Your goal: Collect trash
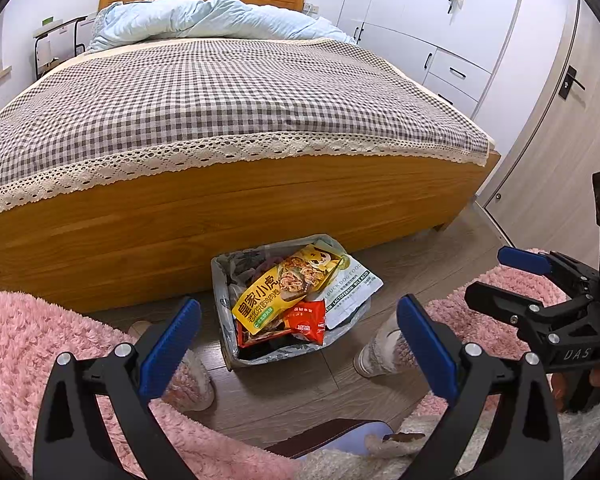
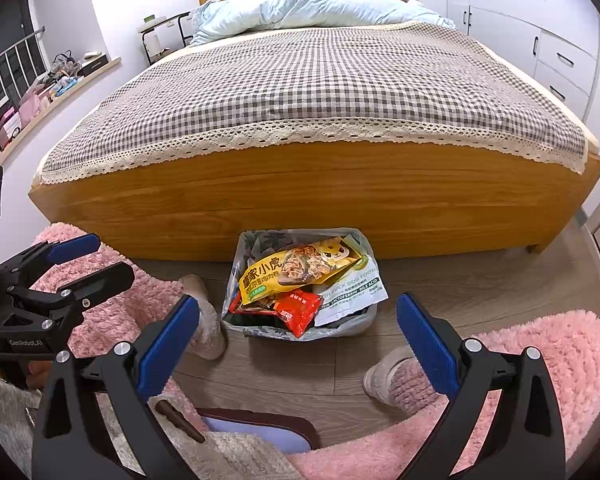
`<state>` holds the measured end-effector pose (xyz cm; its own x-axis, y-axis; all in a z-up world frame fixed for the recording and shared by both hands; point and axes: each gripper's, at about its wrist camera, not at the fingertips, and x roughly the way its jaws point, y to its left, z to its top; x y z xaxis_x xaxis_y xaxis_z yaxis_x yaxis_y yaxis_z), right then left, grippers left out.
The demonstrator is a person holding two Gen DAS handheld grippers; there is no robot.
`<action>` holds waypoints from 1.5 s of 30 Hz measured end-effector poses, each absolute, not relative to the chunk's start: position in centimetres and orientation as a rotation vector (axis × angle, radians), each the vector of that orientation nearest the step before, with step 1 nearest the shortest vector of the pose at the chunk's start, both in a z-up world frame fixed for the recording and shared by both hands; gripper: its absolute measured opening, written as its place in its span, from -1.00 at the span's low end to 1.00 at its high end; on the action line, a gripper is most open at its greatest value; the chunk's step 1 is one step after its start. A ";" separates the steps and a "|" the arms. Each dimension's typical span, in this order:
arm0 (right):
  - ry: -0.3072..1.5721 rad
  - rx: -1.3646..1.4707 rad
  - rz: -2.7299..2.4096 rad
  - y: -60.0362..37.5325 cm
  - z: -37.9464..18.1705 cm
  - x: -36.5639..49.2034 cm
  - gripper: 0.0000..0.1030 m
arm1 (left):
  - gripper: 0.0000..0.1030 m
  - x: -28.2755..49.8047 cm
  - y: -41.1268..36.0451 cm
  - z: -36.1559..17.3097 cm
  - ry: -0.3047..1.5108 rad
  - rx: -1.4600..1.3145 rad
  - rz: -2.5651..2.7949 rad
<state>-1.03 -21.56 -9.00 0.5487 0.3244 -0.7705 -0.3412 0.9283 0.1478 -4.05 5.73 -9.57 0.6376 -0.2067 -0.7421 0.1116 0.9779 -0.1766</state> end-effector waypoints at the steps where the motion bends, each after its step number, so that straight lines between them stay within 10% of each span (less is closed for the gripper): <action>1: 0.908 -0.020 0.394 -21.6 -9.0 -1.0 0.84 | 0.85 -4.1 5.7 -9.6 0.861 -0.118 -0.181; 45: 0.908 -0.021 0.397 -21.6 -9.2 -1.1 0.84 | 0.85 -4.1 5.9 -9.6 0.858 -0.126 -0.173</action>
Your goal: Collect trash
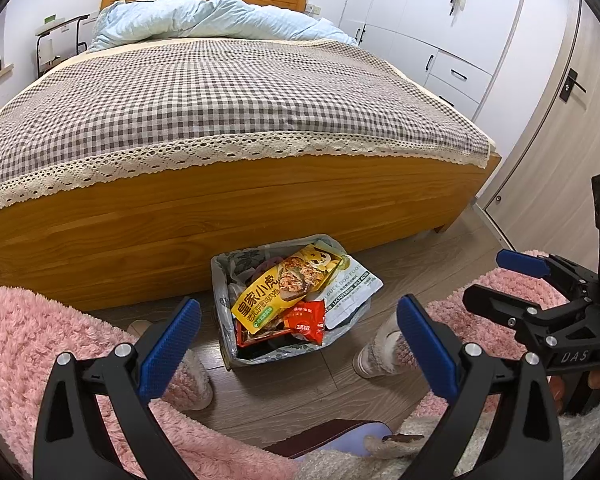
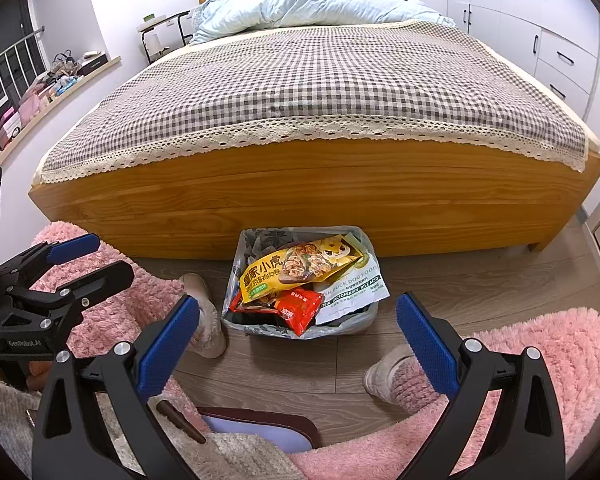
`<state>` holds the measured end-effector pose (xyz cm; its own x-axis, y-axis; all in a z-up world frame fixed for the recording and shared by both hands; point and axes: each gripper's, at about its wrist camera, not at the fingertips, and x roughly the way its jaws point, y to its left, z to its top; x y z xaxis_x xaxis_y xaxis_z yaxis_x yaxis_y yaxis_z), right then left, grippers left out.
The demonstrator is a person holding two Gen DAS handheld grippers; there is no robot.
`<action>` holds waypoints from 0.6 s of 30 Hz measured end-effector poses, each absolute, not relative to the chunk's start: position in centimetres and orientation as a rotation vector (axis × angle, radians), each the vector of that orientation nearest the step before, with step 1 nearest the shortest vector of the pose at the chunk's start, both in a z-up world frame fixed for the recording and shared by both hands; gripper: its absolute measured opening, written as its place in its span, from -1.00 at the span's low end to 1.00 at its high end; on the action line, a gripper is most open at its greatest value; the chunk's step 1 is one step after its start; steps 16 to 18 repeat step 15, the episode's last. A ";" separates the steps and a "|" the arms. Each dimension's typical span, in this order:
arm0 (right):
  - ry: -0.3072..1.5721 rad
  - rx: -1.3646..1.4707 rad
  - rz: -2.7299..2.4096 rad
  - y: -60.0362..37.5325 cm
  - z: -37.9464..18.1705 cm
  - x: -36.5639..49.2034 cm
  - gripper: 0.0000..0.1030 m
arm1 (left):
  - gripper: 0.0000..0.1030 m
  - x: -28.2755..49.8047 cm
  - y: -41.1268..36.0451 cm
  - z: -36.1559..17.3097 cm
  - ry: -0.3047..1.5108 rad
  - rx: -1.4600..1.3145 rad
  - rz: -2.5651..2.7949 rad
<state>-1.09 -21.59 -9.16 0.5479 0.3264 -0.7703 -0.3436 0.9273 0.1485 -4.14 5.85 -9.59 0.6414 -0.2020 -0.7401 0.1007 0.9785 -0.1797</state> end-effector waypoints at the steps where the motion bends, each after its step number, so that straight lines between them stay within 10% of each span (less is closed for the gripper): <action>1: 0.909 -0.020 0.397 -21.6 -9.2 -1.1 0.84 | 0.85 -4.1 5.9 -9.6 0.856 -0.125 -0.166; 18: 0.947 -0.013 0.401 -21.6 -10.2 1.0 0.84 | 0.85 -2.2 6.2 -10.4 0.879 -0.132 -0.168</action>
